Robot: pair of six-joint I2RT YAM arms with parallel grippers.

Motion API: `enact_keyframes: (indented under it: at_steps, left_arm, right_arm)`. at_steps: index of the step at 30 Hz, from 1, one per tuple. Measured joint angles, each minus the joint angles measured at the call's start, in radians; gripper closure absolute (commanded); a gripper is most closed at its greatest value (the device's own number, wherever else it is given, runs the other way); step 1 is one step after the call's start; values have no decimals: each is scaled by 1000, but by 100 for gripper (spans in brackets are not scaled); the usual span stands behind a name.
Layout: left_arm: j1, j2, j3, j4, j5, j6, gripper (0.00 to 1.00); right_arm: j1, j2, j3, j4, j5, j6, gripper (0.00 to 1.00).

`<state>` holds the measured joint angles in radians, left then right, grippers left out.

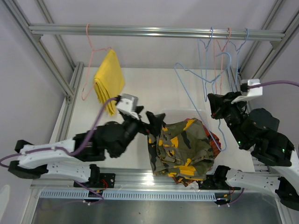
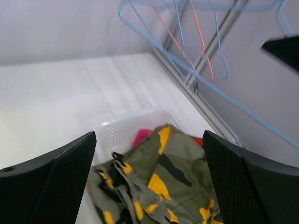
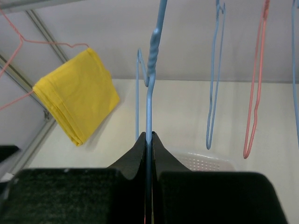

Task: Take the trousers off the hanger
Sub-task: Place the hanger at the clothesline.

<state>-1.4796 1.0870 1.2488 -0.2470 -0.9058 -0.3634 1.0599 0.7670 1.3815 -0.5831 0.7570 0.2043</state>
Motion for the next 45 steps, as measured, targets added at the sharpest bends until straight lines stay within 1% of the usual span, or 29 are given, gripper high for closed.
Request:
enact_keyframes:
  at_steps: [3, 6, 8, 9, 12, 14, 18, 23, 33, 40, 45]
  left_arm:
    - [13, -107, 15, -4, -35, 109, 1]
    - [35, -181, 15, -3, -94, 249, 1]
    - [77, -232, -5, 4, -106, 317, 1]
    - [116, -259, -24, 1, -99, 335, 1]
    - [274, -354, -99, -22, -57, 349, 1]
    - [348, -418, -147, -20, -34, 360, 1]
    - [407, -500, -257, 33, -6, 391, 1]
    - [479, -506, -367, 34, 33, 397, 1]
    - [496, -518, -386, 23, 105, 365, 1]
    - [496, -519, -387, 19, 128, 354, 1]
    - [497, -526, -393, 19, 131, 354, 0]
  right_arm:
    - [0, 81, 48, -26, -6, -27, 100]
    - [-1, 171, 100, -34, -5, -63, 100]
    - [-3, 238, 140, -32, 3, -91, 100]
    - [-6, 266, 157, -27, 7, -104, 100]
    - [-39, 372, 211, -7, 8, -138, 100]
    - [-70, 424, 220, 24, 8, -157, 100]
    - [-145, 533, 263, 51, -21, -184, 100]
    - [-222, 676, 430, 59, -66, -200, 100]
    - [-346, 848, 682, 38, -157, -203, 100]
    - [-472, 926, 687, -14, -267, -152, 100]
    - [-534, 944, 624, -5, -321, -126, 100]
